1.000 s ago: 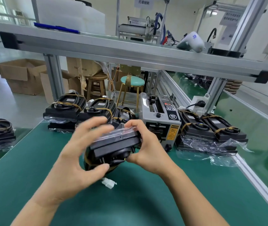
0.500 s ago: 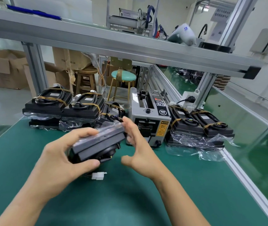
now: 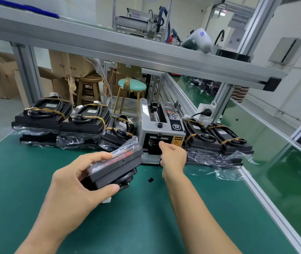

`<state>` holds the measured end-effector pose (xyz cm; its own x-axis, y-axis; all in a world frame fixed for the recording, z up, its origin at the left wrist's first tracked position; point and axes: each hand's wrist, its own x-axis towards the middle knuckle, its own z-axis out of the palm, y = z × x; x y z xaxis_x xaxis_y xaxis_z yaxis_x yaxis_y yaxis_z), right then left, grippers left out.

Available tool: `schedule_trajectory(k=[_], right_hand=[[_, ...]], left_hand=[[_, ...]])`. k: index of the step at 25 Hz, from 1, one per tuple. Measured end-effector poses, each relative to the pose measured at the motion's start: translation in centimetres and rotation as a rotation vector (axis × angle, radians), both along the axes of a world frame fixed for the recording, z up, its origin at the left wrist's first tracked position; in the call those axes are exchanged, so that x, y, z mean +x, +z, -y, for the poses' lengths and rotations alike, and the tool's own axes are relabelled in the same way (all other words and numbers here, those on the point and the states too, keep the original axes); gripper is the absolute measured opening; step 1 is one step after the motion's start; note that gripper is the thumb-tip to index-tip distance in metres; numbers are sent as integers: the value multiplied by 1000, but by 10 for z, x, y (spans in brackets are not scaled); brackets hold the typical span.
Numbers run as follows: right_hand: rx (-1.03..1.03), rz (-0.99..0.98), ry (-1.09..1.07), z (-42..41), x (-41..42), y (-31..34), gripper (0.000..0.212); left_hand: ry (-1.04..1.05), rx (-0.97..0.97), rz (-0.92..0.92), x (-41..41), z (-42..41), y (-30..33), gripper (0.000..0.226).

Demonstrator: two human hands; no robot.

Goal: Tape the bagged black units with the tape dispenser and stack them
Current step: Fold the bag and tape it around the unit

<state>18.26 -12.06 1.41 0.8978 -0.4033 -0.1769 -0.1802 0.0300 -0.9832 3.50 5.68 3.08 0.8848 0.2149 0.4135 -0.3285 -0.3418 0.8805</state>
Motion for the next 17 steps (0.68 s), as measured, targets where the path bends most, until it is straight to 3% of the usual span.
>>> schedule_trajectory(k=[5, 9, 13, 15, 17], right_hand=[[72, -60, -123, -7, 15, 1, 19], [259, -130, -96, -8, 9, 10, 18], [380, 5, 302, 2, -36, 29, 7], [315, 121, 598, -2, -65, 40, 13], [233, 196, 756, -12, -86, 45, 5]], left_hand=[[-25, -20, 7, -3, 2, 2, 67], [5, -38, 22, -3, 4, 2, 67], [68, -72, 47, -1, 7, 2, 67], [82, -75, 46, 0, 11, 2, 66], [104, -56, 52, 1, 13, 0, 63]])
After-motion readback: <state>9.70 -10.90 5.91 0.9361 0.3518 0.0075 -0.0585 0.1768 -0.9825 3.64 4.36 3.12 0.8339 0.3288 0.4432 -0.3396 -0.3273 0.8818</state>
